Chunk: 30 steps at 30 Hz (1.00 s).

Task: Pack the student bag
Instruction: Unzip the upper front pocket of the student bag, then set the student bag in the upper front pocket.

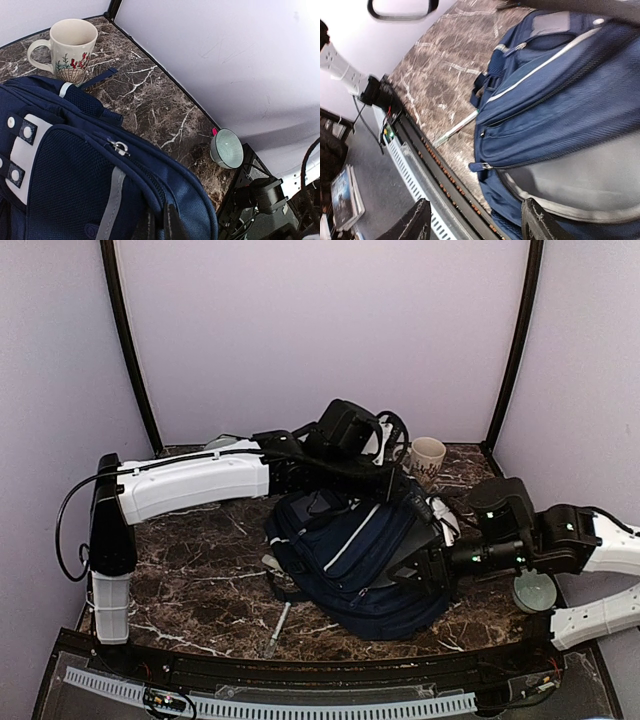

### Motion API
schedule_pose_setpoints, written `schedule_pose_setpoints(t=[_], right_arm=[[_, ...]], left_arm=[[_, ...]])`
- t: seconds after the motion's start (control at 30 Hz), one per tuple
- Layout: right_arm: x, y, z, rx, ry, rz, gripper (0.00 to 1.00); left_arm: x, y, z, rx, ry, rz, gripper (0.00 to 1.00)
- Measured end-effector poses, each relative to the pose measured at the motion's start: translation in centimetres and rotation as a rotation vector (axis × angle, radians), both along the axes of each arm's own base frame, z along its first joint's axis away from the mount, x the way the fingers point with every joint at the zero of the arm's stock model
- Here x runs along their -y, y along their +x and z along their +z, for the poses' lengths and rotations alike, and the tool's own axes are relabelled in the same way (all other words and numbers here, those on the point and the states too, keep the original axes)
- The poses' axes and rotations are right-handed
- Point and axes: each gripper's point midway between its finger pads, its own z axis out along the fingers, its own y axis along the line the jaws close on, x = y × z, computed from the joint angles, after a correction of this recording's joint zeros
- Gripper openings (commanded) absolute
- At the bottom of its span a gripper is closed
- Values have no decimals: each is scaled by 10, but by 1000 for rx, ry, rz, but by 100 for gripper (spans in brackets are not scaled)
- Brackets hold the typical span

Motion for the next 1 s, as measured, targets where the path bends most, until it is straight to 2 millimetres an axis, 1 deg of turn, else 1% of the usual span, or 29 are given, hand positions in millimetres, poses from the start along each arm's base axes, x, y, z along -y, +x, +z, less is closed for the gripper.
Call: schedule_pose_setpoints(t=[0.17,0.2,0.23,0.27,0.33,0.43,0.47,0.5,0.53,0.6,0.63,0.73,0.8,0.87,0.93,1.0], right_arm=[[29,16,26,74,50,-160,70],[36,21,32,89,64,-205,71],[44,26,38,106,80,-252,71],[50,29,42,113,95,-289,71],[62,36,51,130,127,-364,71],[77,45,60,145,161,-467,72],[80,47,61,146,163,-492,72],[83,50,61,146,161,-519,72],[86,52,60,146,155,-542,72],[91,56,56,144,135,-583,72],[93,57,55,143,127,-592,72],[99,59,50,138,101,-633,73],[102,60,46,133,84,-653,74],[106,61,43,130,72,-670,75],[108,62,42,129,68,-686,77],[111,63,42,129,70,-701,78]], left_arm=[[1,0,1,2,-6,-1,3],[0,1,1,2,-4,1,5],[0,1,0,4,-3,3,11],[0,2,0,5,-1,5,18],[1,3,-2,13,6,6,37],[5,11,8,63,4,14,67],[5,13,13,87,8,13,84],[3,16,19,110,16,27,95],[1,19,25,141,25,33,98],[-6,26,41,207,46,62,99],[-9,28,44,233,63,69,99],[-30,32,47,295,158,93,98],[-48,32,44,305,225,112,98],[-69,27,38,291,290,127,92],[-94,16,28,245,351,132,85],[-123,-1,14,172,397,138,80]])
